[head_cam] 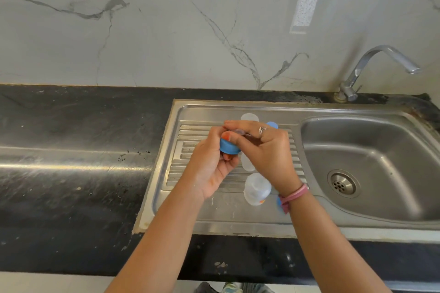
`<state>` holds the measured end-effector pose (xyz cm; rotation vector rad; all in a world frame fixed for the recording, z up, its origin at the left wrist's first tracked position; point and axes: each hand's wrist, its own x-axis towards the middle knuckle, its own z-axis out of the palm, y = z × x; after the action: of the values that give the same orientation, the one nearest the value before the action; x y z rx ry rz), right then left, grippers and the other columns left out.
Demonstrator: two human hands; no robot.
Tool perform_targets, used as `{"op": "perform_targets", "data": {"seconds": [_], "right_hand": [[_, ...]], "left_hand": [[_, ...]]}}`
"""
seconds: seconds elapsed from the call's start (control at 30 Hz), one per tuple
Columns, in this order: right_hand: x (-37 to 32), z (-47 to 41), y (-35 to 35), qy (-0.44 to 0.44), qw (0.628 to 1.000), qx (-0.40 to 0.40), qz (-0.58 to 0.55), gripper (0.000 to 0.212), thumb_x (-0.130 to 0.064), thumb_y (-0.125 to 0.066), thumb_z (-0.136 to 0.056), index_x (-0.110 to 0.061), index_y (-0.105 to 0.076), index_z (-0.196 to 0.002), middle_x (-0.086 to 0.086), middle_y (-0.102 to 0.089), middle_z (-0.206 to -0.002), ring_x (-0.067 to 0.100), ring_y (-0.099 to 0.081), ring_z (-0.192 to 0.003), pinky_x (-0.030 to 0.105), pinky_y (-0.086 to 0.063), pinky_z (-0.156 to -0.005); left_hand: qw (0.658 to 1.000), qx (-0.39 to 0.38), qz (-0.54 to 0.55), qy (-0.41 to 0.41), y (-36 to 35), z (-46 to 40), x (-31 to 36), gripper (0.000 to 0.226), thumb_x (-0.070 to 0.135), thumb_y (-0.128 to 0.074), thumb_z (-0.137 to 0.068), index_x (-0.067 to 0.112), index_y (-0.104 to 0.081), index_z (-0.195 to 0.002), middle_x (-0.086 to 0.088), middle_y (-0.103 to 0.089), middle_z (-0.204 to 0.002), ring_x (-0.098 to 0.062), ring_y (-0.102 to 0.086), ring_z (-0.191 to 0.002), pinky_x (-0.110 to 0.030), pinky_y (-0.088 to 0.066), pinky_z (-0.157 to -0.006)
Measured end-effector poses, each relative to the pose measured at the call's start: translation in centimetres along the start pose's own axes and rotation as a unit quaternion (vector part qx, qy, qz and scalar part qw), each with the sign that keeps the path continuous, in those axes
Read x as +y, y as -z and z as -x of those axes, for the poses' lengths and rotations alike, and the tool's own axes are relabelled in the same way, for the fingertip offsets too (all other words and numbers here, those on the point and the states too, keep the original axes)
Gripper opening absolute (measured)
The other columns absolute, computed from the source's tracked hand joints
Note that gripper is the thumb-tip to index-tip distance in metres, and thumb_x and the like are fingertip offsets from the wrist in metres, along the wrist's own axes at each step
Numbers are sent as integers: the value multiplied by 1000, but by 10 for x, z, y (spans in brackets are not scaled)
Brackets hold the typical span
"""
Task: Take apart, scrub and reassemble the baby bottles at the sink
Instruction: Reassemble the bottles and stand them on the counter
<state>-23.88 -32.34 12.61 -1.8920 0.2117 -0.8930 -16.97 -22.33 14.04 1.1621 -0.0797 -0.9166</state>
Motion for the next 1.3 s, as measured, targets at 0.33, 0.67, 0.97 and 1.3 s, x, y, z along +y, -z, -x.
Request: {"op": "perform_targets", "data": {"seconds": [0.33,0.67,0.97,1.3], "right_hand": [[-4,-6,20,-188,956,-16,-223,22,-17,-72,-78,-10,-72,-99,4,-76,-97,14,-72,-88,22,-55,-74],[-9,1,24,-135,969,-41,-204,22,-14,-59,-91,-12,-69,-111,-1,-68,-122,11,-62,-114,23,-49,-92],[-15,6,17,-212,952,61,-211,25,-15,-53,-98,2,-70,-106,9,-73,-104,15,-68,-94,25,-56,-80],[-15,13,19,-271,929,101,-231,30,-22,-55,-97,3,-70,-102,8,-72,-110,19,-68,-95,34,-56,-82]], "left_hand": [[989,-148,-16,8,12,1,9,48,44,-73,-75,19,-71,-115,-3,-69,-101,-8,-64,-82,-23,-56,-73],[986,-142,-50,-70,4,9,0,30,24,-75,-72,16,-77,-100,-5,-73,-98,-10,-68,-88,-20,-55,-75],[990,-95,-72,-82,-8,12,-10,19,27,-73,-71,17,-78,-87,-6,-75,-91,-12,-71,-84,-20,-56,-71],[990,-120,-45,-55,-12,13,-19,14,25,-69,-76,27,-81,-84,1,-76,-92,-8,-70,-85,-19,-56,-76]]}}
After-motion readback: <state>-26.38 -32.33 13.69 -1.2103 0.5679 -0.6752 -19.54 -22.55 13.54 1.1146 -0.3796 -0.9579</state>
